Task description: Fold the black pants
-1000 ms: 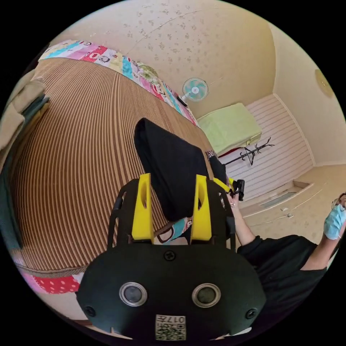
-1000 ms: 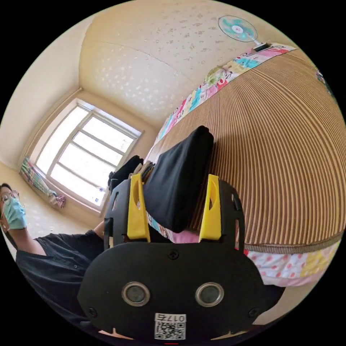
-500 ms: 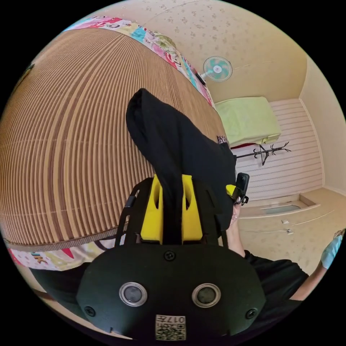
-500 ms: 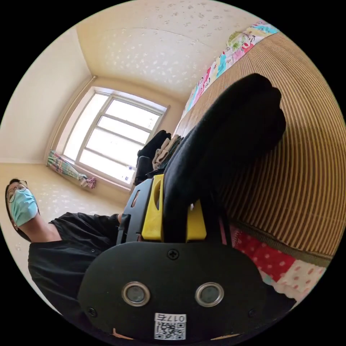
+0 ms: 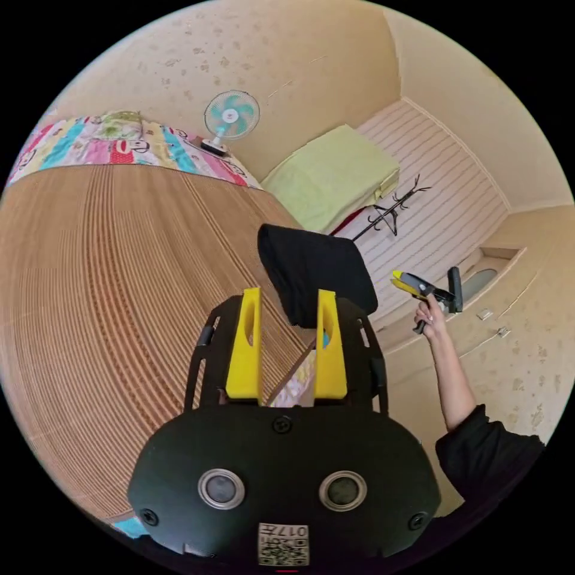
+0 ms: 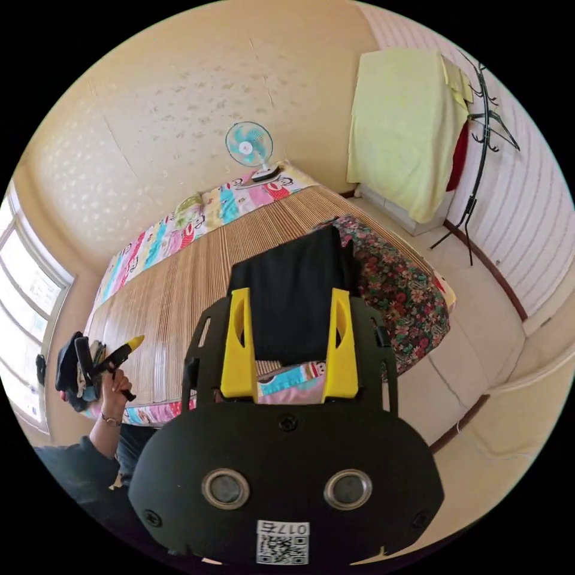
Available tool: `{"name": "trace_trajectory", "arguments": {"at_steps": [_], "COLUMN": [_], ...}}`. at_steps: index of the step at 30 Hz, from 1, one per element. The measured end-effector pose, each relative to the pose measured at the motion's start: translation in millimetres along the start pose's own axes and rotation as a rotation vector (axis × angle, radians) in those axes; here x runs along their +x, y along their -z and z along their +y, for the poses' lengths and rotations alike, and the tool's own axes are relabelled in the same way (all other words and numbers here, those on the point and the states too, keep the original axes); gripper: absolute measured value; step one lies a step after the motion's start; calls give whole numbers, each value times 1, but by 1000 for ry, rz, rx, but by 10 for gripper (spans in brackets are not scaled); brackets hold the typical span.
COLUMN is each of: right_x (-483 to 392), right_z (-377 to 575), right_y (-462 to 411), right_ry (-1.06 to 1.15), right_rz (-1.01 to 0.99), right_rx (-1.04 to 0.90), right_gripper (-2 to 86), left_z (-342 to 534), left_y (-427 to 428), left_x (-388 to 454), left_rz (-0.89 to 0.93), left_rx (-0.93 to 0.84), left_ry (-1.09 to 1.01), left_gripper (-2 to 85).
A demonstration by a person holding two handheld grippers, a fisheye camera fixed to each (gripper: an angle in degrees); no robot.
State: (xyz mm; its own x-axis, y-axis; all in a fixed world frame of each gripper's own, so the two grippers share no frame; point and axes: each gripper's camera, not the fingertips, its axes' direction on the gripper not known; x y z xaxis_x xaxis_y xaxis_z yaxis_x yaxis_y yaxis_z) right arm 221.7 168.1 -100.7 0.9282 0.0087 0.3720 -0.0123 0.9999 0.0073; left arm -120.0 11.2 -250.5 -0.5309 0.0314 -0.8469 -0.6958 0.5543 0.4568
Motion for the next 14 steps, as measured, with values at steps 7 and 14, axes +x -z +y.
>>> {"name": "trace_trajectory", "arguments": {"at_steps": [7,14], "right_x": [-204,-414], "right_z": [117,211], "right_y": [-143,-253], "right_ry": [178,273], "right_rz": [-109,-54], "right_rx": [-17,-94], "right_gripper": [213,208], "left_z": [98,144], "left_y": [92,114], "left_x": [-129,-206], "left_rz": [-596,-820], "left_rx": [49,-3], "left_ry": [189,397], "left_gripper": [226,275]}}
